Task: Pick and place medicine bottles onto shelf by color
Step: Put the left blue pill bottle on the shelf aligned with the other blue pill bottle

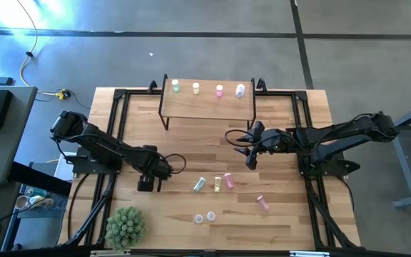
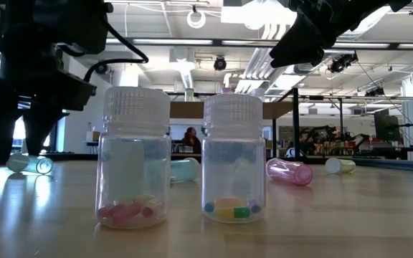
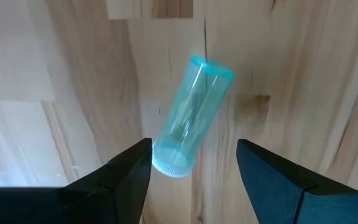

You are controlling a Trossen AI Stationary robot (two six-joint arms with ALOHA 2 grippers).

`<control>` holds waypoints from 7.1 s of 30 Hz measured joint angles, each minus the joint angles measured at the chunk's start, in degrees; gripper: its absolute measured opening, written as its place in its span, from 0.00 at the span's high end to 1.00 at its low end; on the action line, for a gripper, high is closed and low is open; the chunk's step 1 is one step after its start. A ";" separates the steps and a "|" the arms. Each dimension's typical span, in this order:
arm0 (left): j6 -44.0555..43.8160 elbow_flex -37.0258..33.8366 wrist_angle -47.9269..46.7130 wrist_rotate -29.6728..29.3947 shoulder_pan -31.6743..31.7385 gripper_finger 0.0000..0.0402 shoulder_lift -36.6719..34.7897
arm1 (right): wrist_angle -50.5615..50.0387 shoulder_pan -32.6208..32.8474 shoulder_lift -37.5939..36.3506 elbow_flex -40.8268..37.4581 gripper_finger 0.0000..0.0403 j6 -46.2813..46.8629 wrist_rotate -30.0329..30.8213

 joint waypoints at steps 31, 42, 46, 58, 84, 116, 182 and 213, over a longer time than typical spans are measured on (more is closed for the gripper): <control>3.78 0.07 1.55 2.47 3.69 0.74 2.49 | 0.90 0.00 0.00 0.02 0.57 3.06 -0.15; 8.74 7.58 0.97 -0.56 2.19 0.78 2.47 | 0.96 0.04 0.02 0.02 0.57 14.95 -6.20; 12.94 11.77 1.02 -6.48 0.79 0.77 2.47 | 2.92 0.36 1.02 0.02 0.57 19.38 -11.14; 33.05 19.80 5.67 -36.58 -3.56 0.77 2.43 | 21.80 -0.58 12.92 0.07 0.57 30.53 -26.05; 79.86 19.80 40.61 -54.86 -7.28 0.77 3.67 | 42.59 -7.19 20.17 1.14 0.42 45.84 -37.27; 101.88 19.78 62.89 -61.77 -7.13 0.77 11.28 | 40.74 -7.19 20.57 1.42 0.44 44.48 -36.68; 23.60 19.78 46.91 -74.08 -7.65 0.45 9.60 | 36.63 -14.45 20.55 1.42 0.79 10.75 -33.29; 11.83 19.80 25.38 -1.18 18.66 0.45 -4.58 | 27.23 -9.25 20.20 1.42 0.79 -15.55 -8.73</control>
